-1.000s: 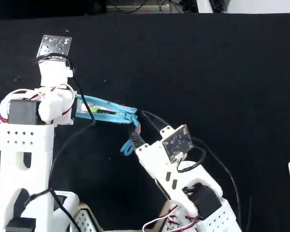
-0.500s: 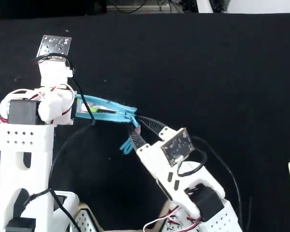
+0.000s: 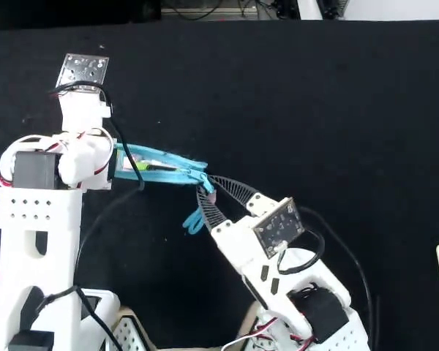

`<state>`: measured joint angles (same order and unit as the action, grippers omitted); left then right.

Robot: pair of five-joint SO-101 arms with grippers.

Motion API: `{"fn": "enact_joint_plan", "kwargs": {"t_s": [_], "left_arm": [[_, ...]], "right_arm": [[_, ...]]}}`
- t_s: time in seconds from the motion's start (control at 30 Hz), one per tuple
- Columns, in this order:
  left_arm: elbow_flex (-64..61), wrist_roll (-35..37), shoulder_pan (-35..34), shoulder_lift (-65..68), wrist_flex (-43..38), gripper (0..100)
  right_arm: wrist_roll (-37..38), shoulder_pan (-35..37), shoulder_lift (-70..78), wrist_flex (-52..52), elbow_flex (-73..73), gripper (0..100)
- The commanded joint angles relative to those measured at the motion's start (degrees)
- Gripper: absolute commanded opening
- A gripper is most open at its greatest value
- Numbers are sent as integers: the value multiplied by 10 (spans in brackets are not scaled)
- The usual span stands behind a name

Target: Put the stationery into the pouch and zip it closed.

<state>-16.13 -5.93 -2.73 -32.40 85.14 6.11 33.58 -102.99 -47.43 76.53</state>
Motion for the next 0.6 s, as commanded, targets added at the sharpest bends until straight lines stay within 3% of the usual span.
{"fn": "enact_joint_plan", "kwargs": {"t_s": [0.0, 0.2, 0.47, 0.57], "left_arm": [[-25, 3, 7, 7, -6, 30], [-22, 3, 5, 7, -5, 30], [15, 4, 3, 6, -2, 33], [39, 39, -14, 6, -2, 34]], "right_arm": [[7, -9, -81, 0, -36, 11], [58, -9, -81, -2, -35, 11], [62, -9, -81, 3, -36, 11], [62, -9, -81, 25, -36, 11]]}}
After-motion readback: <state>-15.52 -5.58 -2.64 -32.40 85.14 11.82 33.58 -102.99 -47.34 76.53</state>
